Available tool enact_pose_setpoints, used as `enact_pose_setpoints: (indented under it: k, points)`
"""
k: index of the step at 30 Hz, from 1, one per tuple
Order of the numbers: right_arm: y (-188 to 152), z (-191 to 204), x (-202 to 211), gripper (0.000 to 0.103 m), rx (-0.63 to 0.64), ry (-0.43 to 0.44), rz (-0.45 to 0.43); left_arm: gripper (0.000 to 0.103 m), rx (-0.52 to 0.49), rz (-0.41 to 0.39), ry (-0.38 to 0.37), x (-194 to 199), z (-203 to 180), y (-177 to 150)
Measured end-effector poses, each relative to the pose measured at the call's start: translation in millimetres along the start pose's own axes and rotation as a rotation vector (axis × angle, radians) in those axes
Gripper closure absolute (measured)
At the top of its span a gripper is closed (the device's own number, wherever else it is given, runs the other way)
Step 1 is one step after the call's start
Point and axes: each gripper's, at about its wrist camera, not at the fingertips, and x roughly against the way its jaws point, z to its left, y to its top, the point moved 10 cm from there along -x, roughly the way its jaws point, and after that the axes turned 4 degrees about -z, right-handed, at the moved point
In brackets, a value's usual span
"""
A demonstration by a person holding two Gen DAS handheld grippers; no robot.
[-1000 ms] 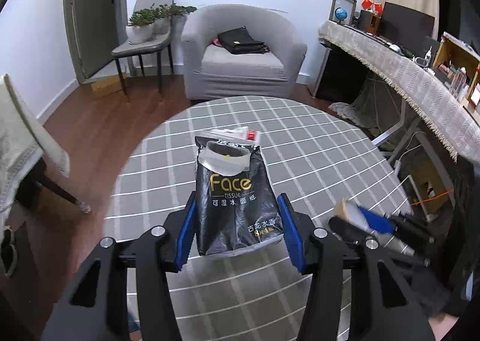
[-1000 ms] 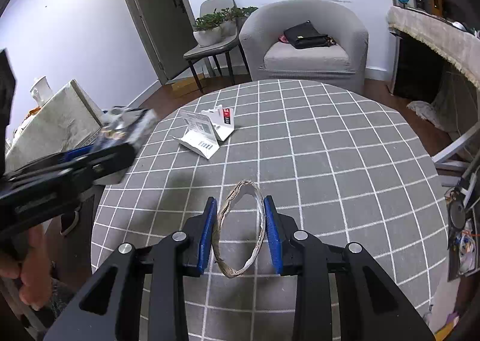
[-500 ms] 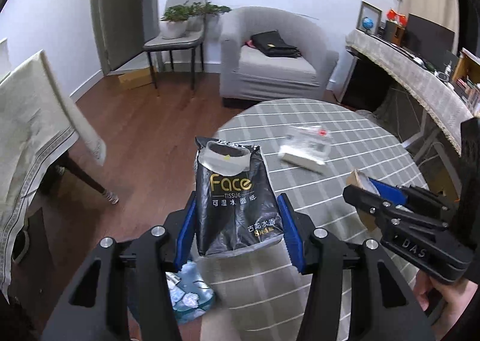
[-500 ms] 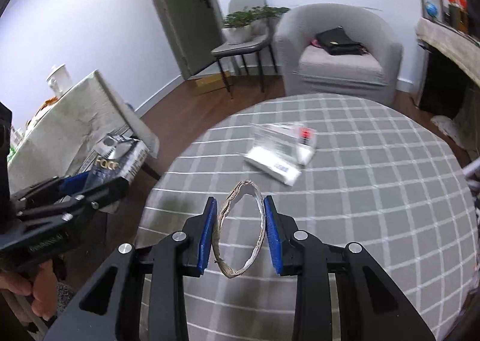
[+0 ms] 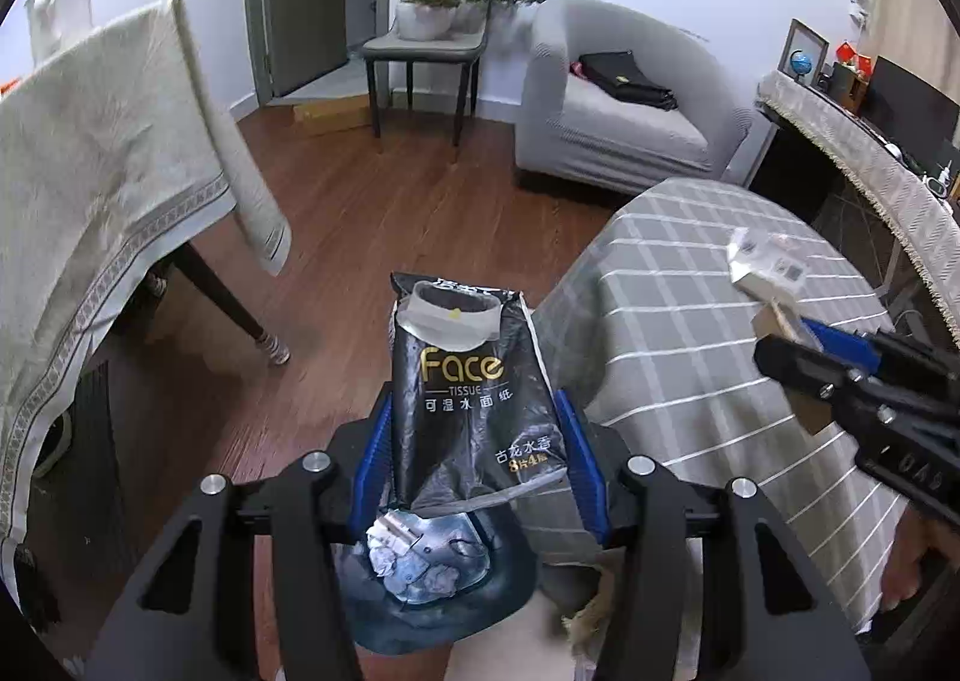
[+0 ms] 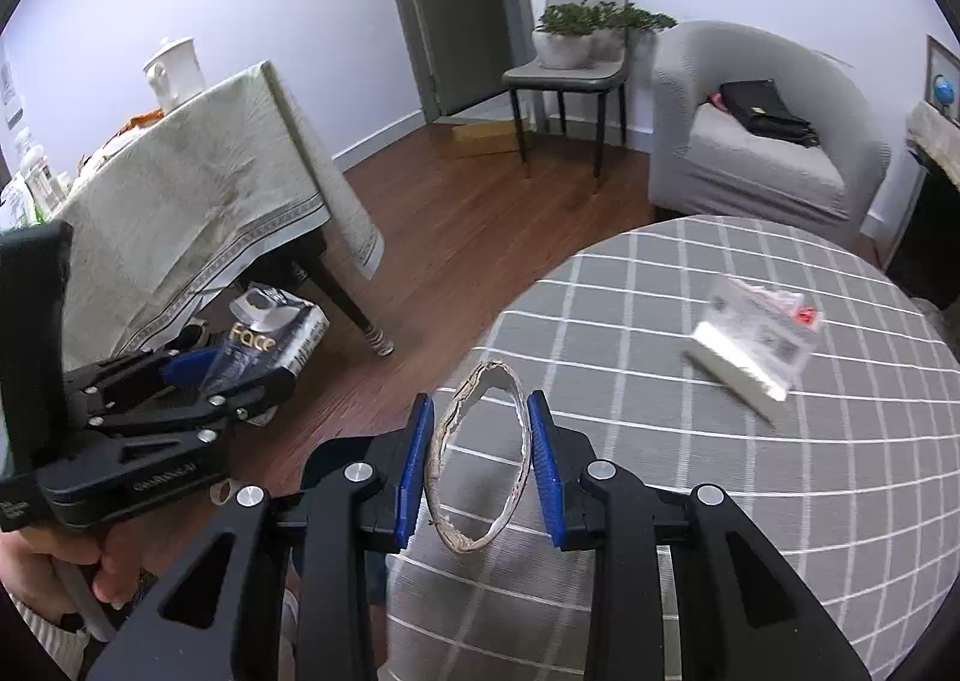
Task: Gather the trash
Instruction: 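Carry the Face tissue pack with left while right carries tape roll over bin, then release the Face tissue pack into bin with left while right releases tape roll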
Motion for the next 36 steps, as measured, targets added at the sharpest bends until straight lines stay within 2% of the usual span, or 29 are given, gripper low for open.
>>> enact_pose_setpoints:
  k: [13,19,23,30,36]
  points:
    - [-3.9,56.5,-41.0,0.071,0.055,0.057,0.069,0.048,0.071,0.119,-0.007,-42.6,59.7,-67.6]
    - [-6.8,81.6,-60.8,0.071,0.083,0.083,0.097,0.048,0.158,0.204,-0.028,-67.9,87.8,-97.5]
    - [-15.1,91.4,-77.6,0.071,0.083,0.096,0.126,0.048,0.191,0.267,-0.016,-85.2,104.7,-121.5]
    - [-19.4,110.0,-96.9,0.071,0.083,0.127,0.158,0.048,0.171,0.367,-0.003,-110.9,110.3,-162.3]
    - [-24.1,123.9,-112.9,0.071,0.091,0.128,0.187,0.038,0.149,0.407,-0.032,-116.5,107.8,-179.2]
